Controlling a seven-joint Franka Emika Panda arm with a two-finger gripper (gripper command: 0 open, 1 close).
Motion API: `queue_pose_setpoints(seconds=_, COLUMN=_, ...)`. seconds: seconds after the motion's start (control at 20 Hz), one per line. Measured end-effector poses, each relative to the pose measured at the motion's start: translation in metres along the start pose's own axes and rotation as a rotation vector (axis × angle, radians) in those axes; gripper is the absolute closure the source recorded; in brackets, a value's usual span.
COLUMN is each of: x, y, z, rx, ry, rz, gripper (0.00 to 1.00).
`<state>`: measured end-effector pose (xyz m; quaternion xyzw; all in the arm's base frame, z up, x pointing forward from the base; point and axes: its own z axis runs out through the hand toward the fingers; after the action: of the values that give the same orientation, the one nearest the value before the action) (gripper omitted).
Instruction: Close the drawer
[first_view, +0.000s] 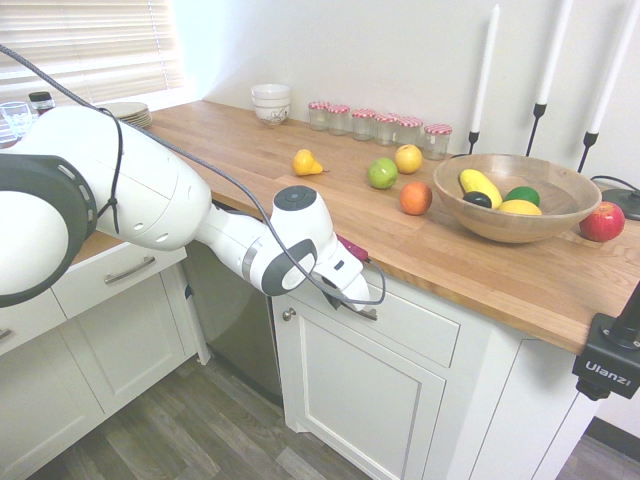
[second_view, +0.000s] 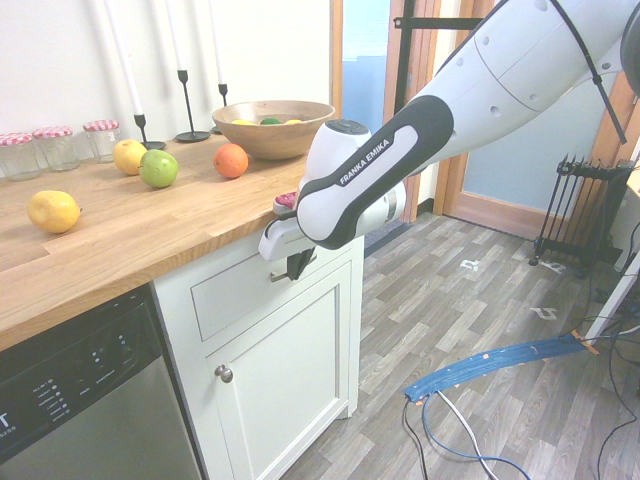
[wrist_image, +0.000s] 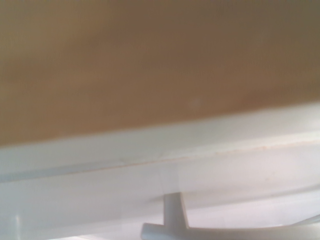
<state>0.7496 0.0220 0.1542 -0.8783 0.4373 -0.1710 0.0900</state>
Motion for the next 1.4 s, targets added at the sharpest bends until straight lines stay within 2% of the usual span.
queue_pose_setpoints(seconds=0.2, x=-0.022, y=0.024, z=0.015, rx=-0.093, ry=-0.078, rz=-0.001, gripper=1.0)
queue_pose_setpoints(seconds=0.35, x=-0.032, y=0.041, z=-0.003, rx=-0.148, ry=-0.122, rz=0.004, gripper=1.0)
queue_pose_setpoints(seconds=0.55, x=-0.031, y=0.059, z=-0.065, rx=-0.24, ry=-0.185, rz=-0.013, gripper=1.0)
queue_pose_setpoints(seconds=0.85, x=-0.025, y=0.104, z=-0.168, rx=-0.235, ry=-0.2, rz=-0.027, gripper=1.0)
queue_pose_setpoints(seconds=0.9, x=-0.027, y=0.114, z=-0.183, rx=-0.232, ry=-0.201, rz=-0.027, gripper=0.0)
queue_pose_setpoints(seconds=1.25, x=-0.064, y=0.197, z=-0.263, rx=-0.222, ry=-0.211, rz=-0.025, gripper=0.0)
queue_pose_setpoints(seconds=1.4, x=-0.078, y=0.22, z=-0.288, rx=-0.207, ry=-0.197, rz=-0.023, gripper=0.0)
